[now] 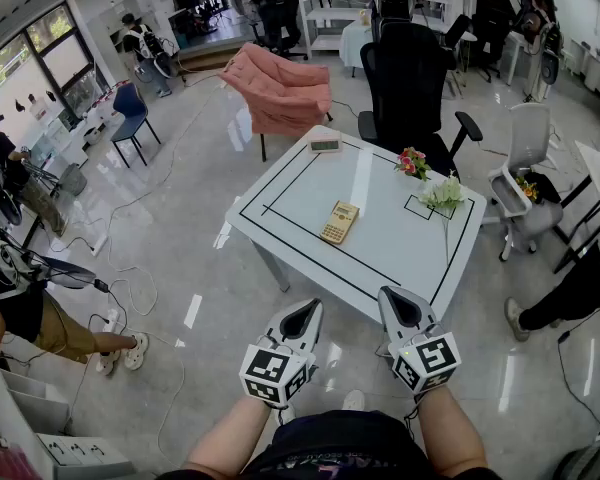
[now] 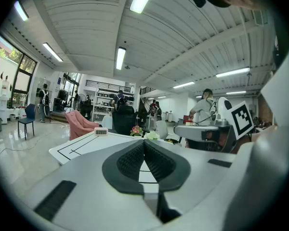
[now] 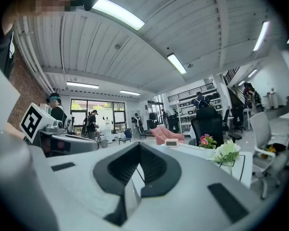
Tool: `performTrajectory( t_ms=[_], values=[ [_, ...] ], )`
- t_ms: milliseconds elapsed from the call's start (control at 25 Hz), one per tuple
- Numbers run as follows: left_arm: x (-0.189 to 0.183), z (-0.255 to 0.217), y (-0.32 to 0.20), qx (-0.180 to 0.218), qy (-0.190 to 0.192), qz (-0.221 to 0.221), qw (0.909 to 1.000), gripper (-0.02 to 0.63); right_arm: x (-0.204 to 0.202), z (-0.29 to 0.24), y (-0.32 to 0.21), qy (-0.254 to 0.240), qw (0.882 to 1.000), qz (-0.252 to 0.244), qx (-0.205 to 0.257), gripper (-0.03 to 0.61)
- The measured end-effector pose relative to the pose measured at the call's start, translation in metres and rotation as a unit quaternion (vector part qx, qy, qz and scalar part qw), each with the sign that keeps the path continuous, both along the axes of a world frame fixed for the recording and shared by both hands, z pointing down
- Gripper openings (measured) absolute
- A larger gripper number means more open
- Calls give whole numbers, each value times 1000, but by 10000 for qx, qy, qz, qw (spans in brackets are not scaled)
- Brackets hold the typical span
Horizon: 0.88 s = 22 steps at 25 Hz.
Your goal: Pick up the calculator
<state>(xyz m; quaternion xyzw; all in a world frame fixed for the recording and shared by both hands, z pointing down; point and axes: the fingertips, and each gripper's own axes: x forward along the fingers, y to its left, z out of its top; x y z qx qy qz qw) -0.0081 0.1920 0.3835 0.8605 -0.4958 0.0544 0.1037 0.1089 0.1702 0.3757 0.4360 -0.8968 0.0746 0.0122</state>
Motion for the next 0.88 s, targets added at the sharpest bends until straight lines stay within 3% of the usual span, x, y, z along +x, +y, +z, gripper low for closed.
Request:
performTrajectory(
  t_ms=[440,520,560,600,640,680,720,880],
  values=[
    [10,-11,0,173,-14,-238,9996,6,11,-11,-1,-231,9993,-252,150,2],
    [12,-12,1,203,3,-261,9995,43,13,-12,-1,-231,9990,-326,201,2],
    [13,-13,0,236,1,-265,9994,104,13,-13,-1,-263,9987,-378,233,18],
    [14,-14,-1,283,-29,-274,9992,218,13,-15,-2,-314,9983,-426,263,60],
    [14,-14,-2,330,-100,-289,9990,347,13,-16,-3,-370,9979,-458,284,151],
    [13,-14,-5,360,-196,-302,9987,364,14,-17,-6,-419,9976,-469,292,241],
    [13,-13,-7,369,-282,-308,9984,373,15,-18,-8,-452,9975,-462,288,265],
    [13,-10,-18,341,-382,-316,9982,377,20,-18,-18,-531,9974,-420,258,265]
  ],
)
